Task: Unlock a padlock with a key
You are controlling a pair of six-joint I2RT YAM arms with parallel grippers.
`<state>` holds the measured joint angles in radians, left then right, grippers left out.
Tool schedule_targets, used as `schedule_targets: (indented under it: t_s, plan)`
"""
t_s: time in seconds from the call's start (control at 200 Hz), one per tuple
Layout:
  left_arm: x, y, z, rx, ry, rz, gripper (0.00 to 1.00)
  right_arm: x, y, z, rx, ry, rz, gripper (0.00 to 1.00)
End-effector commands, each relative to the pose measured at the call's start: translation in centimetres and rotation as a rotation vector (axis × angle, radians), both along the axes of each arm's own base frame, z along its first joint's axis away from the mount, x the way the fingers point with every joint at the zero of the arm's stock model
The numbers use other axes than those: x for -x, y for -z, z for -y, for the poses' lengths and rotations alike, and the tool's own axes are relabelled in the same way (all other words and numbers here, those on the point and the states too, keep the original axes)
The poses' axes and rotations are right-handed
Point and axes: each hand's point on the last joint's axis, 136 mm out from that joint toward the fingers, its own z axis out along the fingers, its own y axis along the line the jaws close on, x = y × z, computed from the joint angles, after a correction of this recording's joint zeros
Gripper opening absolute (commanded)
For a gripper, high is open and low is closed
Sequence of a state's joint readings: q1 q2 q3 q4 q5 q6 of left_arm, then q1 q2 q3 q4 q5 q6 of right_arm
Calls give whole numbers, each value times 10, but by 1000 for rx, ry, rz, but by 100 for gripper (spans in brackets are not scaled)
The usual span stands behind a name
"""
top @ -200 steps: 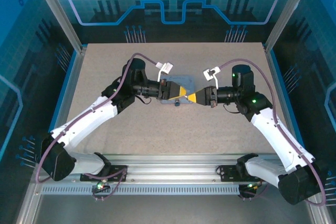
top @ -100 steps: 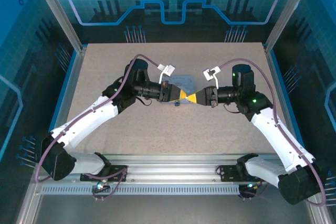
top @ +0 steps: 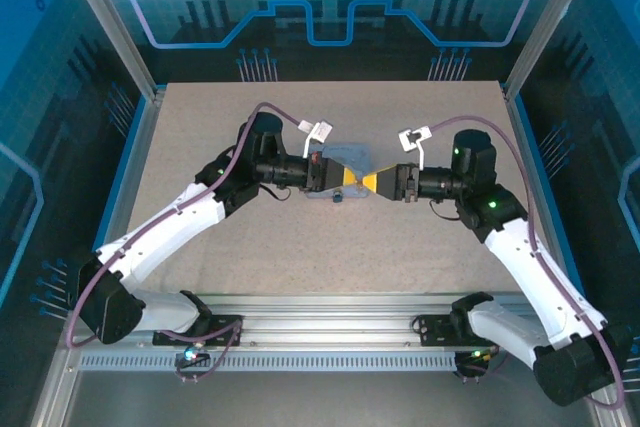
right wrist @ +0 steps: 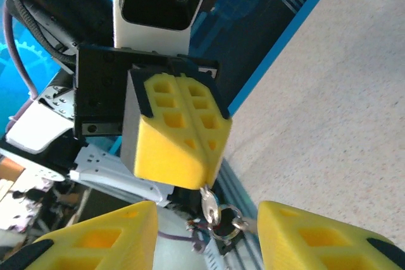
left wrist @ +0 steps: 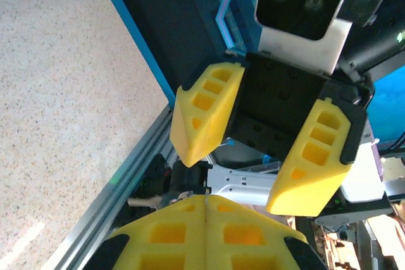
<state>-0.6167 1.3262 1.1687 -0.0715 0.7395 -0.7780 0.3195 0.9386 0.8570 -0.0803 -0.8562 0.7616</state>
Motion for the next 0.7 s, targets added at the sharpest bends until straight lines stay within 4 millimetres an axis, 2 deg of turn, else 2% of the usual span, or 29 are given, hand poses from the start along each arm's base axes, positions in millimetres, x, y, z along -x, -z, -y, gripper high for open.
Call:
schedule_targets:
  t_s: [0.0,0.395,0.695]
  plan:
    - [-2,-6,0,27,-27,17,0,-14,-4,6,-75,105,2,47]
    - [-2,-3,2,33,-25,0,0,-4,-14,-7,-142,75,35,52]
    - [-1,-4,1,35,-25,3,0,-3,-18,-13,-152,45,53,37]
